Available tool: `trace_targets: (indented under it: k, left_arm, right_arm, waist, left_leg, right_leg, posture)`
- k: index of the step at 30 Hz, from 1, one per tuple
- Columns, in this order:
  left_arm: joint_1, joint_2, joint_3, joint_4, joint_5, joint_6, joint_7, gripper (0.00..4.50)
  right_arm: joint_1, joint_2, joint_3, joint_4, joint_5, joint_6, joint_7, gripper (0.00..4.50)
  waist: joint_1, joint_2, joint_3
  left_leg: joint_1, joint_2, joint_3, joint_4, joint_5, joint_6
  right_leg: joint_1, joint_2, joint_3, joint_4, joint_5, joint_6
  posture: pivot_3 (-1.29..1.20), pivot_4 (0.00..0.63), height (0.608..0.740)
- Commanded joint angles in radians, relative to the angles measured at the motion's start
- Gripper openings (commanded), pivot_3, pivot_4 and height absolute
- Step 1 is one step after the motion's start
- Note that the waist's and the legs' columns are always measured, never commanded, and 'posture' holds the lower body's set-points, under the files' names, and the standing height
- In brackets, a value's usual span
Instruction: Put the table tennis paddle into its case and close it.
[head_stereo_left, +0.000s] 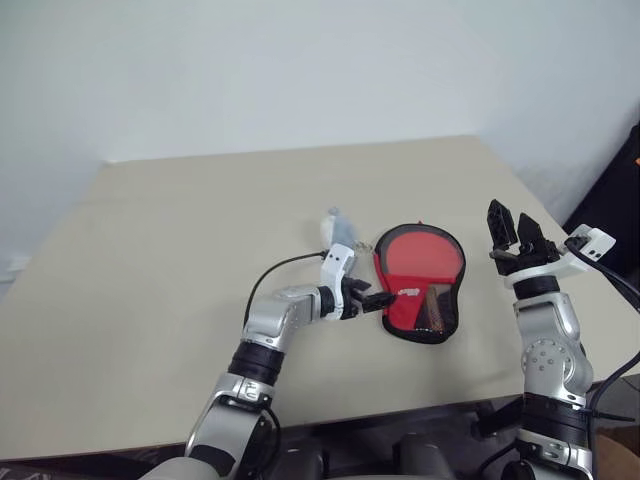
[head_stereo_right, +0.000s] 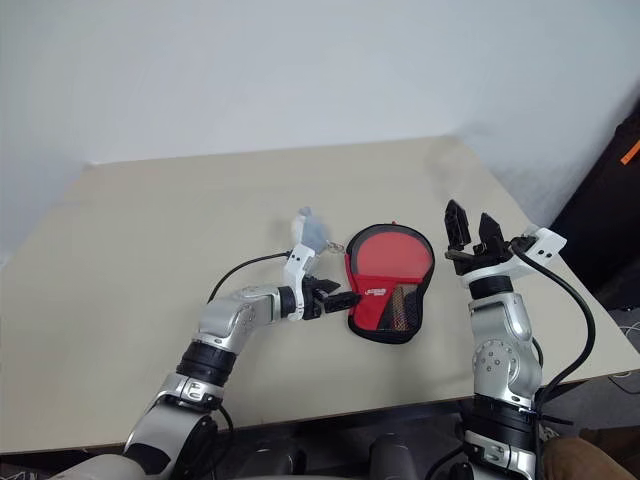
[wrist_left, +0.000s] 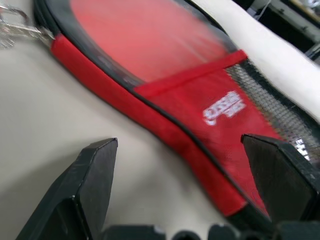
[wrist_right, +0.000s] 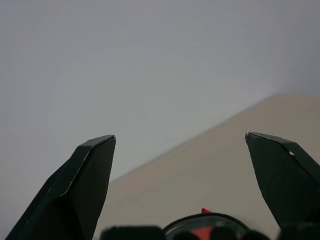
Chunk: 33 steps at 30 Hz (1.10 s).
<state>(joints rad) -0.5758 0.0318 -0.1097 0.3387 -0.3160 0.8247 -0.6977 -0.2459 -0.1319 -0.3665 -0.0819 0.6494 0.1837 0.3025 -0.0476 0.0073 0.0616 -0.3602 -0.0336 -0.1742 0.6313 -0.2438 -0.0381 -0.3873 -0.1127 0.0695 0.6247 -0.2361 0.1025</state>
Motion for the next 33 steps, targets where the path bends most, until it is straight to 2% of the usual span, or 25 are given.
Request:
trace_targets:
  k: [1,5,10,11,13,23,28,33]
  left_arm:
    - [-0.056,-0.04,0.033,0.009,-0.062,0.089,0.018,4.21]
    - [-0.111,-0.09,0.076,0.076,-0.109,0.212,0.047,4.21]
    - [-0.127,-0.105,0.117,0.12,-0.106,0.213,0.101,4.21]
    - [-0.133,-0.106,0.137,0.142,-0.107,0.221,0.122,4.03]
    - [-0.132,-0.097,0.139,0.16,-0.103,0.235,0.128,3.64]
    - [-0.118,-0.124,0.205,0.147,-0.129,0.277,0.194,0.06]
    - [-0.153,-0.104,0.265,0.157,-0.165,0.344,0.223,0.03]
    - [-0.129,-0.028,0.252,0.042,-0.185,0.486,0.232,0.03]
  right_arm:
    - [-0.012,0.0,0.002,-0.019,-0.009,-0.028,-0.007,4.48]
    - [-0.01,-0.006,-0.004,-0.01,-0.024,-0.035,-0.021,4.48]
    - [0.001,-0.002,-0.009,-0.012,-0.03,-0.045,-0.025,4.48]
    - [0.004,-0.001,-0.009,-0.011,-0.031,-0.046,-0.028,4.5]
    - [0.008,-0.001,-0.007,-0.006,-0.042,-0.051,-0.035,4.5]
    - [-0.01,-0.009,-0.012,0.039,-0.063,-0.065,-0.054,4.5]
    - [0.0,0.001,-0.005,0.027,-0.066,-0.065,-0.062,4.5]
    - [0.013,0.003,0.008,0.022,-0.085,-0.07,-0.062,4.5]
  waist:
    - [-0.001,0.0,0.0]
    - [-0.002,0.0,0.0]
    - [0.0,0.0,0.0]
    - [0.001,0.0,0.0]
    - [0.0,0.0,0.0]
    - [-0.001,0.0,0.0]
    - [-0.002,0.0,0.0]
    - [-0.008,0.0,0.0]
  left_leg:
    - [0.0,0.0,0.0,0.0,0.0,0.0]
    - [0.0,0.0,0.0,0.0,0.0,0.0]
    - [0.0,0.0,0.0,0.0,0.0,0.0]
    - [0.0,0.0,0.0,0.0,0.0,0.0]
    - [0.001,0.0,0.0,0.0,0.0,0.0]
    - [0.0,0.0,0.0,0.0,0.0,0.0]
    - [0.001,0.0,0.0,0.0,0.0,0.0]
    - [0.001,0.0,0.0,-0.001,0.0,0.0]
  right_leg:
    - [0.0,0.0,0.0,0.0,0.0,0.0]
    - [0.0,0.0,0.0,0.0,0.0,0.0]
    - [0.0,0.0,0.0,0.0,0.0,0.0]
    - [0.0,0.0,0.0,0.0,0.0,0.0]
    - [0.001,0.0,0.0,0.0,0.0,0.0]
    - [0.0,0.0,0.0,0.0,0.0,0.0]
    - [0.0,0.0,0.0,0.0,0.0,0.0]
    - [-0.001,0.0,0.001,0.0,0.0,0.0]
  posture:
    - [0.0,0.0,0.74]
    - [0.0,0.0,0.74]
    - [0.0,0.0,0.74]
    - [0.0,0.0,0.74]
    - [0.0,0.0,0.74]
    - [0.0,0.0,0.74]
    - [0.0,0.0,0.74]
    - [0.0,0.0,0.74]
